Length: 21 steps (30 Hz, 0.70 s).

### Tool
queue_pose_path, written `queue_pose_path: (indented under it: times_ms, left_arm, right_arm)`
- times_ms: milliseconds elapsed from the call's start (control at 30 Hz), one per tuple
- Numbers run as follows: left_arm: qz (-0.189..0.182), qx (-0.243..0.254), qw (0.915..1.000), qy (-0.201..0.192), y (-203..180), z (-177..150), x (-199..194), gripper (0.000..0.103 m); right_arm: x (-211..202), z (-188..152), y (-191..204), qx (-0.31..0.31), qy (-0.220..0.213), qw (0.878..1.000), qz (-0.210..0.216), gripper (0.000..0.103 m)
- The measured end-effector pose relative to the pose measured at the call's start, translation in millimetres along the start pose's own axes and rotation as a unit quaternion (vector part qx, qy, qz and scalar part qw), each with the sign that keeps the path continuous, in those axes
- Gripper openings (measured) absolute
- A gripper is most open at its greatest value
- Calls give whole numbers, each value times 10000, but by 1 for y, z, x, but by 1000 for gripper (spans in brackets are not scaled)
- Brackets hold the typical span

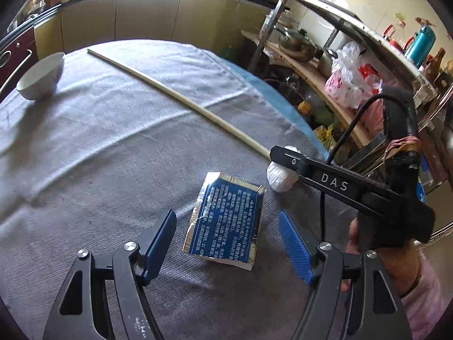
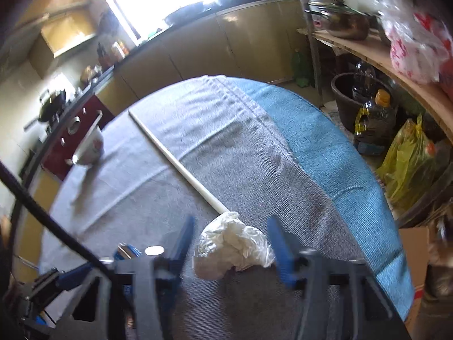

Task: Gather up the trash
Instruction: 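Grasp the white tissue with the right tool while the left tool grasps the blue-and-white box, then carry the tissue and blue box to the red basket and release both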

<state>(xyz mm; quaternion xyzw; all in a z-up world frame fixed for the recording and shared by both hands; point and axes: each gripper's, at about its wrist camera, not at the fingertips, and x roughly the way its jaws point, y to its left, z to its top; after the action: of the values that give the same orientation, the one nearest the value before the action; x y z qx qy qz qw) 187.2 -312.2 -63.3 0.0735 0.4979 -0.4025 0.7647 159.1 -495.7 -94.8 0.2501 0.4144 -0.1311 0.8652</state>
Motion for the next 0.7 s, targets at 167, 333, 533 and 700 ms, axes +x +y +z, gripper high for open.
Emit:
queue_pose_path:
  times_ms: [167, 333, 533, 700]
  left_arm:
    - [-170, 19, 9999, -6, 3, -7, 9, 60]
    - [-153, -34, 9999, -37, 8, -14, 3, 52]
    - [28, -120, 9996, -251, 10, -34, -34, 52]
    - [508, 15, 9967, -639, 4, -66, -86, 52]
  right_arm:
    - [-8, -4, 0, -80, -156, 9998, 37, 35]
    - [-35, -14, 0, 70, -333, 9992, 231, 33]
    - [-79, -39, 1, 334, -516, 9962, 616, 33]
    - [-122, -75, 11, 363, -663, 9925, 964, 33]
